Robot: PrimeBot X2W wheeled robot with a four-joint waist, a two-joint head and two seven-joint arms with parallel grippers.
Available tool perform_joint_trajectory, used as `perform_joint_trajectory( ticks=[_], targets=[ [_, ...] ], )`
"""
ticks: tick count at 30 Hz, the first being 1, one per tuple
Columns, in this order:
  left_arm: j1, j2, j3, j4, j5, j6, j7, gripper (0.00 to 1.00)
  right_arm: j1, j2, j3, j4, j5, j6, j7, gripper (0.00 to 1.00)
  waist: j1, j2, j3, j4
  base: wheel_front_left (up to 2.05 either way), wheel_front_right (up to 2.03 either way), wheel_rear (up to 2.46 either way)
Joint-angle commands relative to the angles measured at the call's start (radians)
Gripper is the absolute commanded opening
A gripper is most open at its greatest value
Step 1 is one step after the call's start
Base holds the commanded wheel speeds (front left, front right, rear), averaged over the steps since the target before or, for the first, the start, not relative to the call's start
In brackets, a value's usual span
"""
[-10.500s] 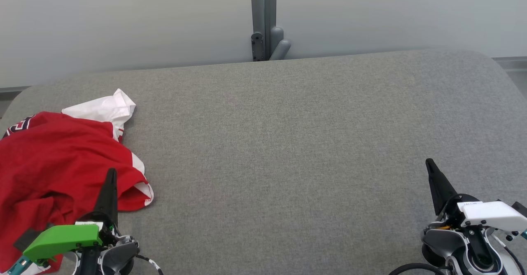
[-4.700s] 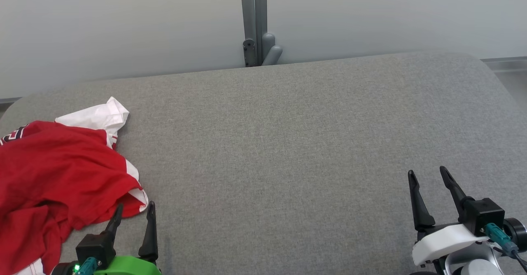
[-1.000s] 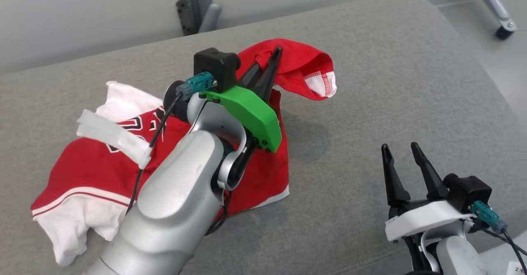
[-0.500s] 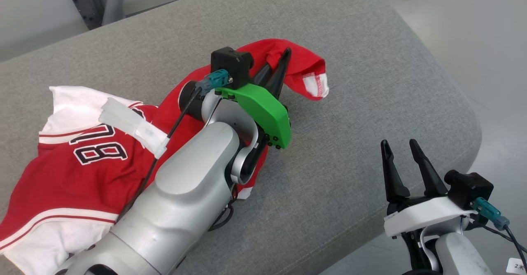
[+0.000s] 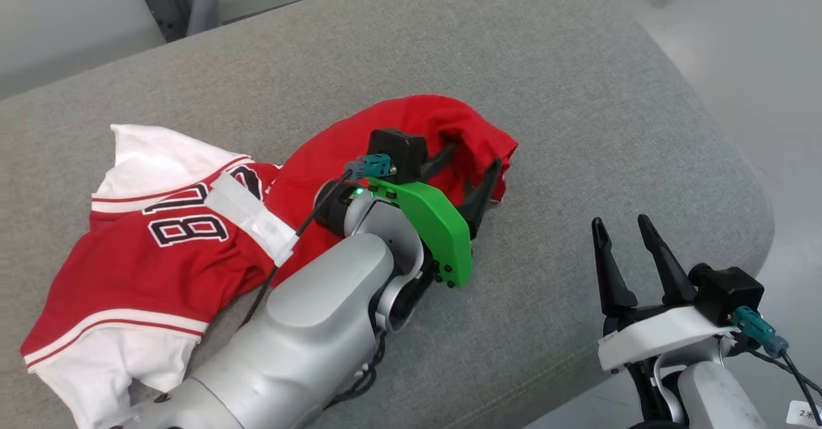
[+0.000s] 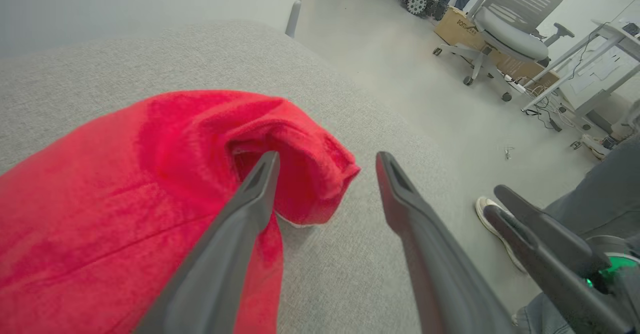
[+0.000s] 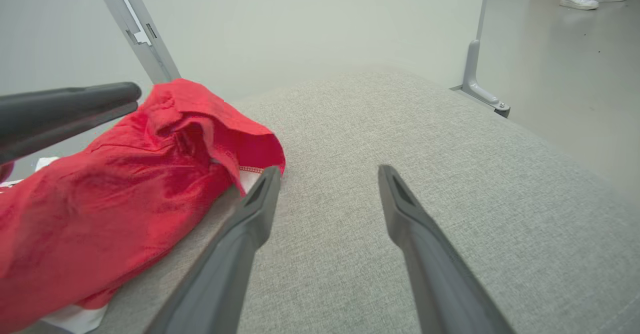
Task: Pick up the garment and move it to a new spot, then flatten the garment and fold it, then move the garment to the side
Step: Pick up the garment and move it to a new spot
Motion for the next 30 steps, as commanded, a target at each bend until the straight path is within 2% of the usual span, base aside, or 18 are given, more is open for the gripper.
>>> perform_joint_trajectory(
  ticks=[1,4,6,12,17,21,23,25,30],
  targets=[
    [0.022,0.001,-0.007,-0.013,-0.013,-0.004,0.002,1.00,0.015,-0.002,-0.003,0.003,-0.010,-0.001,-0.003,1.00,0.0000,0.0000,-0.044,0.041,0.00,0.00,0.00],
    [0.054,0.004,0.002,-0.052,-0.050,0.000,-0.023,1.00,0.031,-0.003,-0.013,0.004,-0.021,-0.001,-0.003,1.00,0.0000,0.0000,-0.078,0.065,0.00,0.00,0.00],
    [0.090,0.034,0.013,-0.074,-0.059,0.011,-0.046,1.00,0.048,-0.003,-0.026,0.001,-0.029,-0.001,-0.003,1.00,0.0000,0.0000,-0.102,0.082,0.00,0.00,0.00],
    [0.197,0.212,0.055,-0.145,-0.066,0.078,-0.075,1.00,0.105,-0.003,-0.057,-0.009,-0.048,-0.001,-0.003,1.00,0.0000,0.0000,-0.154,0.135,0.00,0.00,0.00],
    [0.241,0.386,0.065,-0.163,-0.046,0.147,-0.038,1.00,0.132,-0.003,-0.065,-0.017,-0.058,-0.001,-0.003,1.00,0.0000,0.0000,-0.169,0.169,0.00,0.00,0.00],
    [0.253,0.481,0.078,-0.138,-0.051,0.194,0.002,1.00,0.132,-0.002,-0.059,-0.022,-0.056,-0.001,-0.003,1.00,0.0000,0.0000,-0.155,0.182,0.00,0.00,0.00],
    [0.264,0.498,0.088,-0.125,-0.080,0.198,0.033,1.00,0.126,-0.002,-0.055,-0.024,-0.051,-0.001,-0.003,1.00,0.0000,0.0000,-0.143,0.186,0.00,0.00,0.00],
    [0.257,0.515,0.078,-0.109,-0.091,0.183,0.076,1.00,0.120,-0.002,-0.050,-0.024,-0.049,-0.001,-0.003,1.00,0.0000,0.0000,-0.131,0.190,0.00,0.00,0.00],
    [0.226,0.518,0.049,-0.086,-0.097,0.162,0.167,1.00,0.100,-0.002,-0.046,-0.024,-0.044,-0.001,-0.003,1.00,0.0000,0.0000,-0.099,0.192,0.00,0.00,0.00]
  ],
)
